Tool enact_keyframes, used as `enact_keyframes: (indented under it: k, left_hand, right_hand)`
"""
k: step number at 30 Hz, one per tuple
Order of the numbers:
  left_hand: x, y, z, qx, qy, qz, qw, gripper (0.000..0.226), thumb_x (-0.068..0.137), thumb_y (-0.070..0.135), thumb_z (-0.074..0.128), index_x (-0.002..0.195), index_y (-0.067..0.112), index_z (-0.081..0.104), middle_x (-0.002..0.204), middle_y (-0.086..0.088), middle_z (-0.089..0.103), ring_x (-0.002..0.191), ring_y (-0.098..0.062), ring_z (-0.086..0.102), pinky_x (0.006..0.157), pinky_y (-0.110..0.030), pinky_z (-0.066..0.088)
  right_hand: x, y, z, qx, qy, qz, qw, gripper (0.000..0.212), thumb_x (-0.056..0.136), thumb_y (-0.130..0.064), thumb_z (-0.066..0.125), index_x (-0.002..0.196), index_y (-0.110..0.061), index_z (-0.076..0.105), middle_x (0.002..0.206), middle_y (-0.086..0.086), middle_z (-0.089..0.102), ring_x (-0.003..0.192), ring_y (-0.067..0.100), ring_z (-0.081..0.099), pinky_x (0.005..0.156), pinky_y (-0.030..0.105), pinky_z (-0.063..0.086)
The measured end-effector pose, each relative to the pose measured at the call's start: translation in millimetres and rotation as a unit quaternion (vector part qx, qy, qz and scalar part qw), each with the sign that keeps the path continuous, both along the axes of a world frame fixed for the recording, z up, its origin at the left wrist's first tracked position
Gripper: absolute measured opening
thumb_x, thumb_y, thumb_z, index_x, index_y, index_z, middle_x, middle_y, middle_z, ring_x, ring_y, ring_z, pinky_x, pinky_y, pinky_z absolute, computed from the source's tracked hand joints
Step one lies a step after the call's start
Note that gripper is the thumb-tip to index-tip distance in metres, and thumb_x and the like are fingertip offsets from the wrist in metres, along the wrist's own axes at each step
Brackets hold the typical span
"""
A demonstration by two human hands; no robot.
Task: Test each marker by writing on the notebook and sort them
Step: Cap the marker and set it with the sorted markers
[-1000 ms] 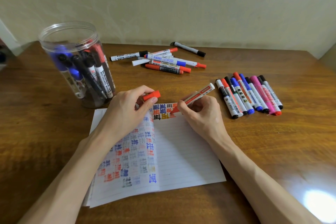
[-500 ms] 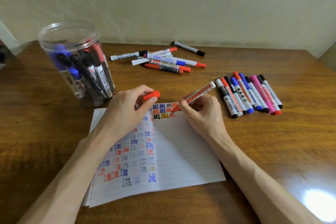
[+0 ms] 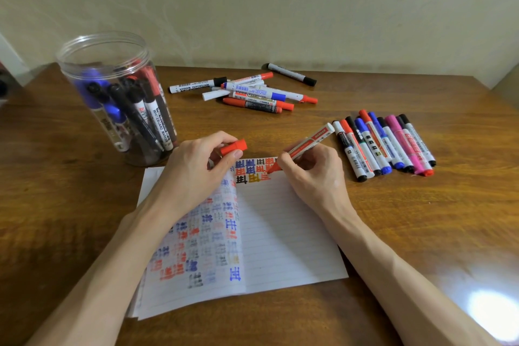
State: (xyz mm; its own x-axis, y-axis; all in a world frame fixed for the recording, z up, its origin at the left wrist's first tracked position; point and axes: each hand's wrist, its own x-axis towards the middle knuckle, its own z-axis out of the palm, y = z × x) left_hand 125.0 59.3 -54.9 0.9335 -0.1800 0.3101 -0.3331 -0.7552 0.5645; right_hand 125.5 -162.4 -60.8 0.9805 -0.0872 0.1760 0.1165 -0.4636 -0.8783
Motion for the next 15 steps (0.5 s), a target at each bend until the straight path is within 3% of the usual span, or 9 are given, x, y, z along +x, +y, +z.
enact_keyframes:
  k: [7, 11, 15]
  left_hand:
    - [0.3, 0.2, -0.2, -0.003, -0.001, -0.005, 1.0, 0.031, 0.098, 0.041, 0.058, 0.126, 0.026, 0.065, 0.104, 0.017, 0.065, 0.094, -0.002, 0.064, 0.071, -0.012, 0.049]
    - [0.2, 0.2, 0.7, -0.006, -0.011, -0.015, 1.0, 0.029, 0.098, 0.04, 0.061, 0.124, 0.03, 0.065, 0.107, 0.018, 0.066, 0.097, -0.002, 0.064, 0.075, -0.013, 0.049]
    - [1.7, 0.4, 0.3, -0.014, -0.008, -0.038, 0.999, 0.032, 0.095, 0.04, 0.064, 0.125, 0.033, 0.066, 0.113, 0.017, 0.066, 0.101, -0.004, 0.065, 0.078, -0.018, 0.055]
  right_hand:
    - [-0.5, -0.9, 2.3, -0.019, 0.012, 0.026, 0.999, 0.013, 0.088, -0.027, 0.073, 0.077, -0.02, 0.073, 0.075, -0.01, 0.076, 0.073, 0.005, 0.073, 0.064, 0.027, 0.061]
    - [0.2, -2.0, 3.2, 0.042, -0.003, -0.002, 0.999, 0.016, 0.087, -0.017, 0.07, 0.072, -0.019, 0.072, 0.066, -0.011, 0.072, 0.06, 0.001, 0.064, 0.057, 0.018, 0.048]
    - [0.9, -3.8, 7.2, 0.117, 0.008, -0.005, 0.993, 0.008, 0.091, -0.012, 0.07, 0.087, -0.014, 0.076, 0.07, -0.005, 0.072, 0.066, 0.005, 0.068, 0.062, 0.019, 0.051]
